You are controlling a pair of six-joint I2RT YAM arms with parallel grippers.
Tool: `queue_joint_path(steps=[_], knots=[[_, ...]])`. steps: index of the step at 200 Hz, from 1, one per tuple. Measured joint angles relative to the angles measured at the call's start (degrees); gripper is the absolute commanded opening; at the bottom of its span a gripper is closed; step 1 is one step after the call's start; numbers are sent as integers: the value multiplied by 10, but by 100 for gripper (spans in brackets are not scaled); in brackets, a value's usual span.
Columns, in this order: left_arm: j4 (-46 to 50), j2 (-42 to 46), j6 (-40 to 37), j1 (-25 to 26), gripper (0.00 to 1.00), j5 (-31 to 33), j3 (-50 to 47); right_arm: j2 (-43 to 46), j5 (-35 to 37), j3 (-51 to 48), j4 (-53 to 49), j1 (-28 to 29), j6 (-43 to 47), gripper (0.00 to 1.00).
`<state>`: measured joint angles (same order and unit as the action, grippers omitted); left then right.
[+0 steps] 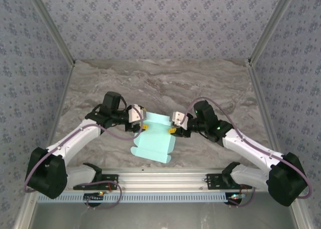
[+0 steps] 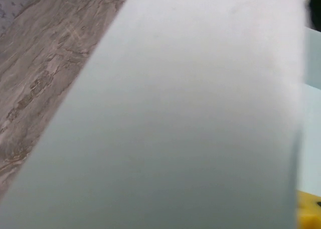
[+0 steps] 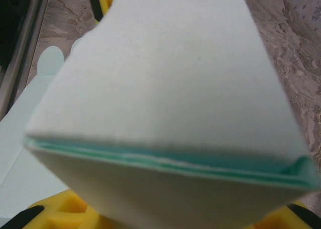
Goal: Fold the paper box
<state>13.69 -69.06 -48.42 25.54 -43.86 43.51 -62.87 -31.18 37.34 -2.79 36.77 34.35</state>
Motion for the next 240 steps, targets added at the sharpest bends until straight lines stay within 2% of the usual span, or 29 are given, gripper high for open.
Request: queue_joint_path(steps=[68, 128, 140, 153, 164, 188, 240], knots=[[48, 60, -35, -29, 64, -4, 1, 15, -13, 0, -28, -23, 19, 6], [68, 52, -64, -29, 64, 8, 0, 15, -18, 0, -35, -34, 21, 6], [59, 49, -64, -29, 65, 14, -2, 15, -30, 0, -35, -34, 21, 6], [52, 48, -65, -29, 76, 15, -4, 15, -44, 0, -35, -34, 22, 6], [46, 47, -65, -29, 76, 14, -4, 15, -55, 0, -35, -34, 26, 6], [42, 40, -66, -29, 76, 9, -4, 15, -66, 0, -45, -25, 38, 6], [65, 17, -82, -17, 69, -22, -2, 17, -73, 0, -47, -23, 45, 6]])
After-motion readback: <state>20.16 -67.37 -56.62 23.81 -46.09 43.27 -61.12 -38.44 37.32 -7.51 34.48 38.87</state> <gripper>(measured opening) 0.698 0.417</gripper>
